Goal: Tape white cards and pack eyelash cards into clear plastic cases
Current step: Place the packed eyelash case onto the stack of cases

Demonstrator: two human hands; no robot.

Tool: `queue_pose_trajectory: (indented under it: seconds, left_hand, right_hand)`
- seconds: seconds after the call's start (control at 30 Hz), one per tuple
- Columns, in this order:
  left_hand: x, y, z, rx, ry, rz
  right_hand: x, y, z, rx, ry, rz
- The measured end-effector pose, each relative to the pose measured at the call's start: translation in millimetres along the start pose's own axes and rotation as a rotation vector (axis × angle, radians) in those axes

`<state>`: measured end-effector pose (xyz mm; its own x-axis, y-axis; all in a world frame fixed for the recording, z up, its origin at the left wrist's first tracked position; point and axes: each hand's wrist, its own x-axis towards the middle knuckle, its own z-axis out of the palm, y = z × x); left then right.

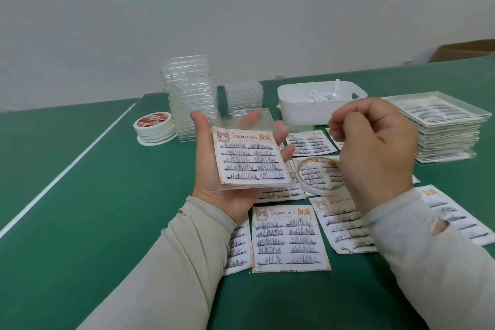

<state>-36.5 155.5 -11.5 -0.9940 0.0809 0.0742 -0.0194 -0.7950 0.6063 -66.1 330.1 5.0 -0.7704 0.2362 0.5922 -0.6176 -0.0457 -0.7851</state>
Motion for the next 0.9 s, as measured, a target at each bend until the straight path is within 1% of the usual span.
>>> queue_pose_trajectory:
  seconds: [0.03, 0.07, 0.13, 0.17, 0.23, 0.3, 0.33, 0.43, 0.53, 0.6, 0.63, 0.7, 0.77, 0.83, 0.9]
  left_hand:
    - [0.0, -0.5, 0.7, -0.001, 0.022, 0.004]
    - [-0.8, -0.8, 3.1, -0.001, 0.047, 0.006]
    - [-1.7, -1.7, 6.8, 0.006, 0.092, 0.008]
    - [0.3, -3.5, 5.7, 0.038, 0.114, 0.024]
    - [3.1, -6.7, 6.2, 0.124, 0.164, 0.108]
    - [8.7, -11.1, 3.5, 0.173, 0.188, 0.206]
    - [10.3, -12.4, 3.8, 0.177, 0.197, 0.243]
    - [11.6, -16.4, 4.1, 0.216, 0.194, 0.321]
    - [8.4, -22.9, 8.9, 0.299, 0.169, 0.327]
    - [5.5, -25.9, 13.1, 0.355, 0.139, 0.31]
    - [4.6, -26.7, 14.9, 0.389, 0.132, 0.304]
    - [3.7, -26.1, 17.3, 0.457, 0.161, 0.297]
    - [4.7, -25.3, 15.2, 0.529, 0.216, 0.316]
    - [6.7, -24.8, 11.8, 0.597, 0.264, 0.342]
    - [9.4, -25.0, 8.9, 0.632, 0.306, 0.35]
  right_hand:
    - [1.8, 2.9, -0.3, 0.004, 0.006, 0.057]
    - [1.8, 4.9, 0.1, -0.011, -0.022, 0.096]
    - [-2.2, 6.5, 1.8, -0.06, -0.138, 0.111]
    - [-5.6, 5.2, 2.6, -0.085, -0.226, 0.079]
    - [-14.3, 1.1, 5.8, -0.179, -0.458, 0.033]
    - [-21.6, -0.4, 6.6, -0.294, -0.655, 0.075]
    - [-22.4, -2.0, 6.9, -0.315, -0.705, 0.137]
    - [-17.4, -7.0, 5.7, -0.268, -0.767, 0.337]
    - [-13.5, -14.0, 0.0, -0.363, -0.801, 0.347]
    - [-5.9, -24.3, -10.4, -0.445, -0.784, 0.326]
    - [4.0, -30.5, -19.3, -0.478, -0.733, 0.311]
    - [36.8, -39.8, -45.2, -0.608, -0.535, 0.239]
    - [77.4, -44.1, -77.1, -0.825, -0.329, 0.17]
    - [113.1, -37.5, -106.9, -1.047, -0.213, 0.217]
    - [134.2, -23.8, -124.9, -1.205, -0.205, 0.326]
